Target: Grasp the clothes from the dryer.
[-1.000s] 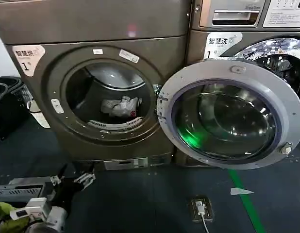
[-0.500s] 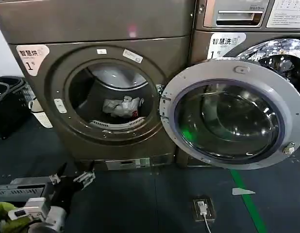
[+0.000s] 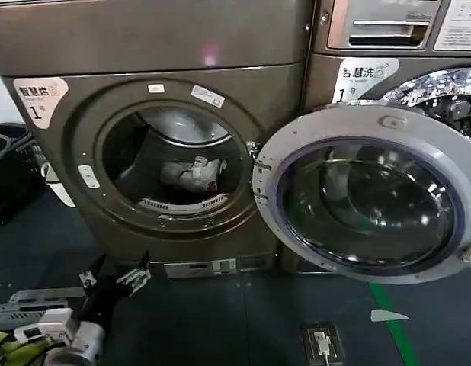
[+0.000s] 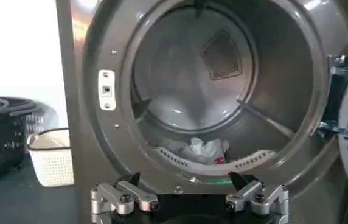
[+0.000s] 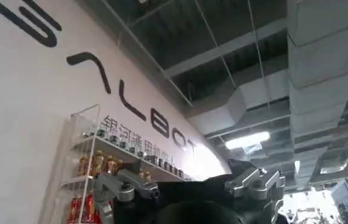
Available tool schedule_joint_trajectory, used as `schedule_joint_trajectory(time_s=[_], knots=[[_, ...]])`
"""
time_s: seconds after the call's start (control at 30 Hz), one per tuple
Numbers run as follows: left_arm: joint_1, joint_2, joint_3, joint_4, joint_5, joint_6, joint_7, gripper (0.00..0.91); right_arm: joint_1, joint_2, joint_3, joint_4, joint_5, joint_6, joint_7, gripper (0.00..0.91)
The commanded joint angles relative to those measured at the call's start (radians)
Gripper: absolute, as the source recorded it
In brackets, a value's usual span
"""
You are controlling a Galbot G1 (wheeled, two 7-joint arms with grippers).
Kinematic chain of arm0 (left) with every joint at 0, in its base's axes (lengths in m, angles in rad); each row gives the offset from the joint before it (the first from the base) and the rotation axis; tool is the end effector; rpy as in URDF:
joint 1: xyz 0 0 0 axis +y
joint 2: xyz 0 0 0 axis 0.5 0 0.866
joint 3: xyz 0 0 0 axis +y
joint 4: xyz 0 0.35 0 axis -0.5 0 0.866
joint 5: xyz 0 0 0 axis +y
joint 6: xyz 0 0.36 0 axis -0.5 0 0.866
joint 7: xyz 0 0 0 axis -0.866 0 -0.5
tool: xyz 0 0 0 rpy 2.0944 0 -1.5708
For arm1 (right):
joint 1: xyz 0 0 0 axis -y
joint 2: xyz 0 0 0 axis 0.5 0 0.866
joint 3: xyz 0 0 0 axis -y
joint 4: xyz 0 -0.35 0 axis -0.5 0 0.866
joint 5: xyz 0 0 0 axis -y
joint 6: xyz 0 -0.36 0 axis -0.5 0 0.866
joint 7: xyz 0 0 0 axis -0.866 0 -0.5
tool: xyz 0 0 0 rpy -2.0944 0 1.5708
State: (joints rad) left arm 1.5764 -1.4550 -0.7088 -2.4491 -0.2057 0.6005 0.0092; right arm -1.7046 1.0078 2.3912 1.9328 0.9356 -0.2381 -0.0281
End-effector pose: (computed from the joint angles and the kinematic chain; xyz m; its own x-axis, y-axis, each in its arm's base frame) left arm 0.1609 0.0505 -0.1724 -0.9717 -0.0198 0.2355 -0.0209 0.9998 -0.0021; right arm -0.0879 -0.3910 0.0472 -0.3734 0.6942 -0.6153 0.8617 0.5053 0.0471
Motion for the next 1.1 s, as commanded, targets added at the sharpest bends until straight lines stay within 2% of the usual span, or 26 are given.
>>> schedule_joint_trajectory(time_s=[0.03,1.1], knots=[[-0.001,0.001,0.002,0.002,0.001,0.000,0.002,0.907,0.000,0.000,0.000,0.001,0.000,0.001,-0.001,0.907],[0.012,0.012,0.016,-0.007,0.005,-0.002,0.002,0.907,0.000,0.009,0.000,0.004,0.003,0.004,-0.004,0.907]])
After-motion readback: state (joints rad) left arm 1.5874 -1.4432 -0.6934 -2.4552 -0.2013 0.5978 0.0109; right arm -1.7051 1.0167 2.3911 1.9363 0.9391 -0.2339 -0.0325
